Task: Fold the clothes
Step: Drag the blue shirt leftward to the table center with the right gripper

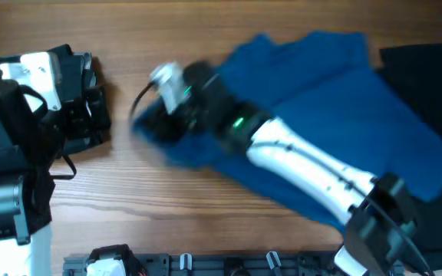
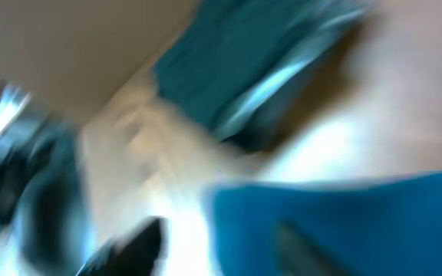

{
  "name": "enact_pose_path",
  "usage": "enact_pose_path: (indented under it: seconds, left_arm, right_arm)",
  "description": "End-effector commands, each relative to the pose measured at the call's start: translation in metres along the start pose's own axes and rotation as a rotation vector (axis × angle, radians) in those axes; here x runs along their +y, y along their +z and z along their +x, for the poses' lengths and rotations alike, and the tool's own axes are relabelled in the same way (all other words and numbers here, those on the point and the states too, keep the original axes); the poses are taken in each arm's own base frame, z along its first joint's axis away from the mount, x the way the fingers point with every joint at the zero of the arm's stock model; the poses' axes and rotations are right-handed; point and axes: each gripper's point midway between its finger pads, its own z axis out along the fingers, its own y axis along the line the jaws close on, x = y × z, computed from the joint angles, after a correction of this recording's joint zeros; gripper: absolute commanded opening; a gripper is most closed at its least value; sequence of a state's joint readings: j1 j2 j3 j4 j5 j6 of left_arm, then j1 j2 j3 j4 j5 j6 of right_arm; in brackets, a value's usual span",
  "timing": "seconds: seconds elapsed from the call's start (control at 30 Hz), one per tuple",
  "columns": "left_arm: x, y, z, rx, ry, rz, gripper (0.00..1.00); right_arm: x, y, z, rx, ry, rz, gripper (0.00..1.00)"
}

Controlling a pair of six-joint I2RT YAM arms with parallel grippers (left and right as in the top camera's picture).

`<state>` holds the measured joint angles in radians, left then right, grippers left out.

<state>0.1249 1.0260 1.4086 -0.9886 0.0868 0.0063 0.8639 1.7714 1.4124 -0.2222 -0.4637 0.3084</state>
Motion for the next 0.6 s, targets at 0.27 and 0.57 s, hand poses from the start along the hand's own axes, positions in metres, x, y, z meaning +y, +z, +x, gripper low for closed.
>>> enact_pose_path:
  seconds: [0.27, 0.57]
  left_arm:
    - [-0.060, 0.030, -0.010, 0.041, 0.008, 0.373, 1.00]
    - [-0.117, 0.202, 0.054, 0.348, -0.001, 0.566, 0.86]
  right_arm:
    - [-0.128, -0.169, -0.045, -0.189, 0.255, 0.420, 0.89]
    - [-0.232, -0.281, 0.001, -0.244, 0.631, 0.675, 0.89]
